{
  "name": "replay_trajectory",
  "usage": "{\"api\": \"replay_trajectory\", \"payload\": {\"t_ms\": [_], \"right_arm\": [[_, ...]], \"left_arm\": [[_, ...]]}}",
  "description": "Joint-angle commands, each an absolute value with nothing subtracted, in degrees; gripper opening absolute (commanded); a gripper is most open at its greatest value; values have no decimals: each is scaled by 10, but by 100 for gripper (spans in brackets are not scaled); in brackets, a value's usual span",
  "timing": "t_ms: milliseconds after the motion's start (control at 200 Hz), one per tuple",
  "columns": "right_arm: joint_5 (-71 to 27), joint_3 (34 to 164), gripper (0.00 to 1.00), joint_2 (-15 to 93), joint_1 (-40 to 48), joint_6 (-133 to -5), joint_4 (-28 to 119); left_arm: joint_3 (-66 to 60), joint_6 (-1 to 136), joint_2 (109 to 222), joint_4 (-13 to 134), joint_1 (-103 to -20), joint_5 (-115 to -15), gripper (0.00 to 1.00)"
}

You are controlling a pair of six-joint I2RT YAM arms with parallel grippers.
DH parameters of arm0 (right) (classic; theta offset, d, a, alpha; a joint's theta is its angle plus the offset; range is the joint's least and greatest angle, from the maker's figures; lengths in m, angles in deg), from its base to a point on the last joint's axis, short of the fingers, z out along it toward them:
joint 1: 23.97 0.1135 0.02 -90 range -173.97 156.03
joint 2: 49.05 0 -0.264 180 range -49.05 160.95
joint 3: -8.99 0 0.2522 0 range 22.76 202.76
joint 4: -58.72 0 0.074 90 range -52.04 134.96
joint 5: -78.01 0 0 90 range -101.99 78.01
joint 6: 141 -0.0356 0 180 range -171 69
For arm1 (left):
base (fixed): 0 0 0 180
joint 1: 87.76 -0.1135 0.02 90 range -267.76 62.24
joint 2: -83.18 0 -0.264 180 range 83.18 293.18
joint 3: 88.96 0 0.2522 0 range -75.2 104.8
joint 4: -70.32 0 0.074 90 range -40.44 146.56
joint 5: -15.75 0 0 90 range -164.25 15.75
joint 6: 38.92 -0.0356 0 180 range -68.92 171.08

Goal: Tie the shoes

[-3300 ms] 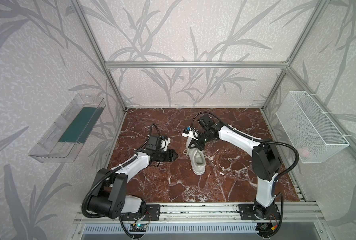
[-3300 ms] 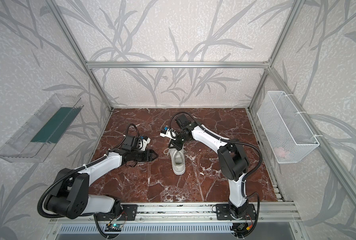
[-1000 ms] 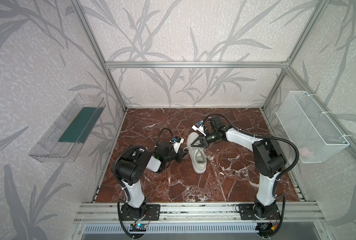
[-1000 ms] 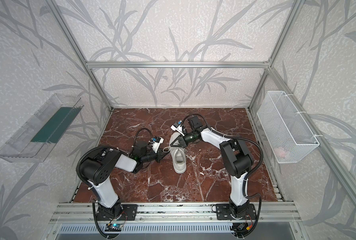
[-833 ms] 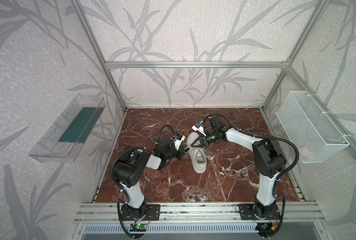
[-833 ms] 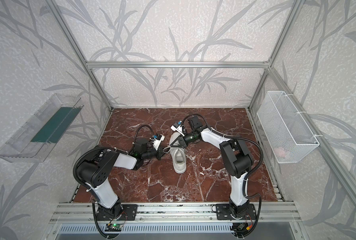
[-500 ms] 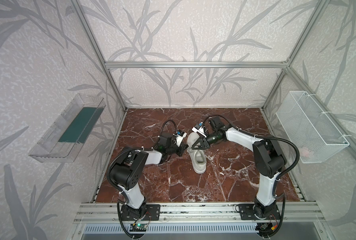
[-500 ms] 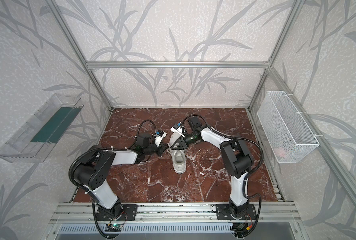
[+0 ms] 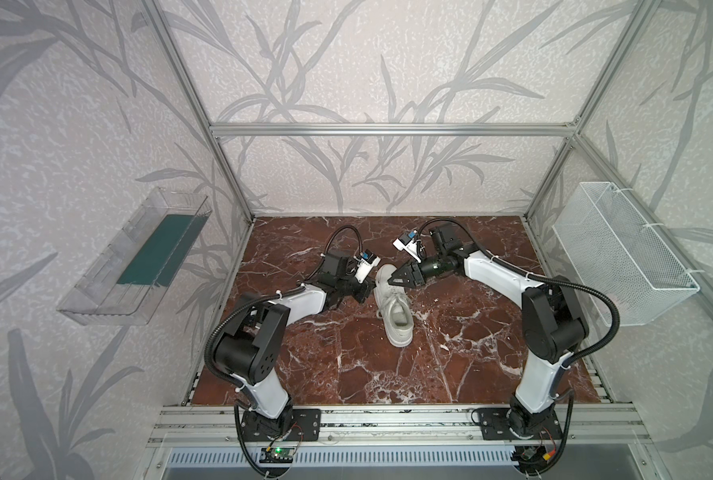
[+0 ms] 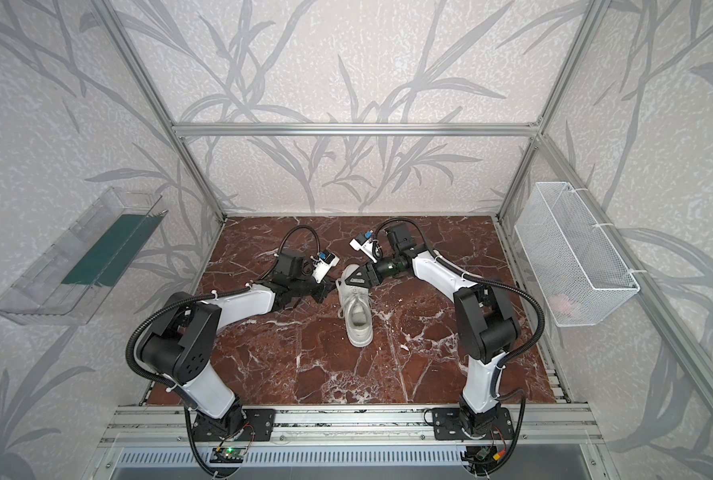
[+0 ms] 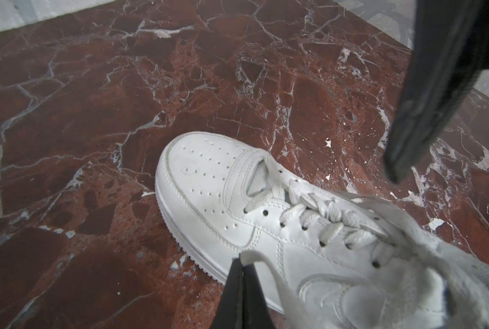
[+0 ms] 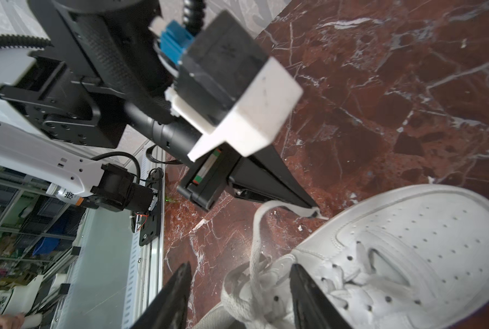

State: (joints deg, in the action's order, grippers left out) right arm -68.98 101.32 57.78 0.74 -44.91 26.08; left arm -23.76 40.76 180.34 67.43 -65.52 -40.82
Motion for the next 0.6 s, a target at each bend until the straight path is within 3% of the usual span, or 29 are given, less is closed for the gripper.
{"api": "replay_trajectory", "payload": {"t_ms": [0, 595], "right_arm": [[-660, 1006, 56, 572, 8, -485, 296], [-647, 1001, 56, 609, 42, -536, 343]], "left_arm": [[-207, 384, 1782, 641, -655, -403, 0], [-175, 390, 1779, 617, -654, -391, 0]]}}
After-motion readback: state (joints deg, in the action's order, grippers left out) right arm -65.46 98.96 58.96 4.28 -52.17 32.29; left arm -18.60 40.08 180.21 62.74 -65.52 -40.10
